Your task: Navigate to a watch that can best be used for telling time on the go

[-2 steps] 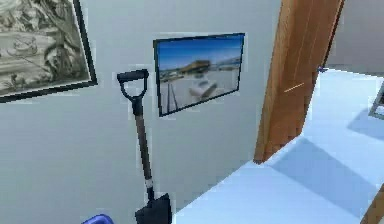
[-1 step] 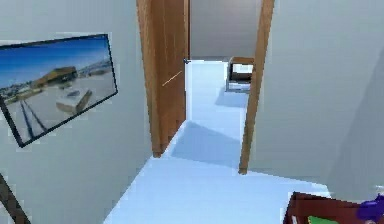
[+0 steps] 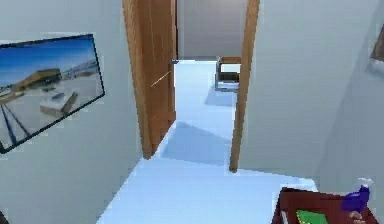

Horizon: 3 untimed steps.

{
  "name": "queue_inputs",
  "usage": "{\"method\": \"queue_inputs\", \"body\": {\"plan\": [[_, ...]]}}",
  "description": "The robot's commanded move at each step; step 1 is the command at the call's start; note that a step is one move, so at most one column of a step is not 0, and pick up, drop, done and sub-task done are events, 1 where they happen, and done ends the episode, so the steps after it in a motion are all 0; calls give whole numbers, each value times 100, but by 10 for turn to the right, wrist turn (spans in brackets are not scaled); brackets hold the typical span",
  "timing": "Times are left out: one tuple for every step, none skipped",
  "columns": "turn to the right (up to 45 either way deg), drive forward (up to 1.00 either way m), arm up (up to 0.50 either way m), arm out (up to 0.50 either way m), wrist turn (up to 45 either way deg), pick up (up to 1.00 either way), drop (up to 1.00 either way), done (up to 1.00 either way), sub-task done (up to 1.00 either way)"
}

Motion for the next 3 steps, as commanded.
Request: {"method": "queue_inputs", "body": {"plan": [[0, 100, 0, 0, 0, 0, 0, 0, 0], [0, 50, 0, 0, 0, 0, 0, 0, 0], [60, 0, 0, 0, 0, 0, 0, 0, 0]]}}
